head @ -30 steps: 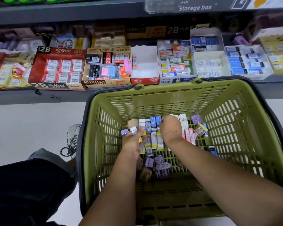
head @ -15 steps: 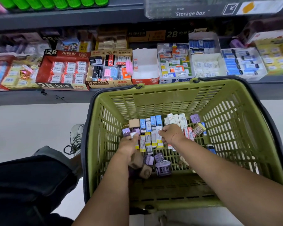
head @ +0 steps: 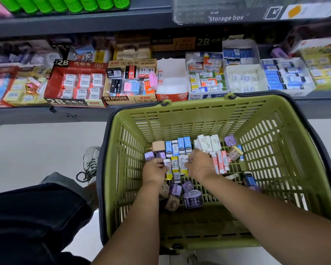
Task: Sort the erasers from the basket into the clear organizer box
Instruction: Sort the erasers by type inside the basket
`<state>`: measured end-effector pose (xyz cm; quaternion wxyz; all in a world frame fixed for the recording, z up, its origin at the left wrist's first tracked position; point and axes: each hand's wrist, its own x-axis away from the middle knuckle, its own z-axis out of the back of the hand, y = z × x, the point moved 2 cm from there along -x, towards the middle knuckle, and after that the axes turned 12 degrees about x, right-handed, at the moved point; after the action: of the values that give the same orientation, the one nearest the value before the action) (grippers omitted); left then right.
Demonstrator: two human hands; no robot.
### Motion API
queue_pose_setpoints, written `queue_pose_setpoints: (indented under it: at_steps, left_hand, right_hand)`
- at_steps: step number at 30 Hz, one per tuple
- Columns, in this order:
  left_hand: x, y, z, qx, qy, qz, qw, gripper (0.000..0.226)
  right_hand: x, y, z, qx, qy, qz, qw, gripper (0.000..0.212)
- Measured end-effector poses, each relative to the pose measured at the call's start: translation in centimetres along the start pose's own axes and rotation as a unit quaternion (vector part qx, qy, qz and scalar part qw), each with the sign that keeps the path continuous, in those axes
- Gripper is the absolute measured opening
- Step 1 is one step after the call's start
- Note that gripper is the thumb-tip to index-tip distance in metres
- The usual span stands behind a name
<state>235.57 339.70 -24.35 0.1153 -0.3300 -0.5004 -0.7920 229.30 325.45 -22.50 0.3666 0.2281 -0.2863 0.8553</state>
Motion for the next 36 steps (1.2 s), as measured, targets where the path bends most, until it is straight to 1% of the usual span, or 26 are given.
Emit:
queue_pose_setpoints:
  at_steps: [2, 5, 7, 10, 13, 19, 21, 24, 26, 30, 33, 36]
  left_hand:
    - [-0.1, 0.1, -0.1, -0.034, 0.006, -0.011, 0.999, 0.037]
    - [-0.2, 0.0, -0.2, -0.067, 0.002, -0.017, 0.998, 0.038]
    - [0.0, 0.0, -0.4, -0.077, -0.005, -0.018, 0.997, 0.038]
    - [0.1, -0.2, -0.5, -0.077, -0.008, -0.019, 0.997, 0.035]
    - [0.0, -0.3, -0.4, -0.07, -0.01, -0.017, 0.997, 0.033]
    - [-0.5, -0.7, -0.5, -0.052, 0.002, -0.012, 0.999, 0.026]
    - [-0.6, -0.7, -0.5, -0.051, 0.0, -0.012, 0.999, 0.024]
    - [-0.6, -0.8, -0.4, -0.073, 0.005, -0.011, 0.997, 0.022]
    - [-0.7, -0.9, -0.2, -0.091, 0.008, -0.012, 0.996, 0.023]
    - [-0.9, -0.9, 0.0, -0.111, 0.005, -0.013, 0.994, 0.025]
    - [-1.1, -0.8, -0.2, -0.081, 0.01, -0.013, 0.997, 0.025]
    - [-1.1, -0.6, -0.4, -0.052, 0.017, -0.023, 0.998, 0.026]
  right_hand:
    - [0.3, -0.4, -0.4, 0.023, -0.027, 0.055, 0.998, 0.02]
    - [0.6, -1.3, -0.9, 0.075, -0.072, 0.136, 0.985, 0.035]
    - [0.3, -1.8, -1.0, 0.123, -0.091, 0.158, 0.976, 0.034]
    - [-0.1, -2.2, -1.1, 0.169, -0.105, 0.165, 0.966, 0.027]
    - [-0.6, -2.3, -1.0, 0.16, -0.084, 0.158, 0.971, 0.023]
    - [-1.1, -2.3, 0.1, 0.088, 0.015, 0.139, 0.986, 0.02]
    - [-1.1, -2.1, 0.1, 0.083, 0.025, 0.137, 0.987, 0.021]
    - [-1.0, -1.8, -0.1, 0.118, 0.015, 0.155, 0.981, 0.017]
    - [-0.8, -1.5, 0.0, 0.133, -0.003, 0.172, 0.976, 0.017]
    - [0.1, -0.8, 0.6, 0.137, -0.071, 0.187, 0.97, 0.016]
    - [1.4, 0.7, 1.0, 0.09, -0.142, 0.171, 0.971, 0.014]
    - [2.8, 2.6, 0.6, 0.117, -0.2, 0.182, 0.956, 0.023]
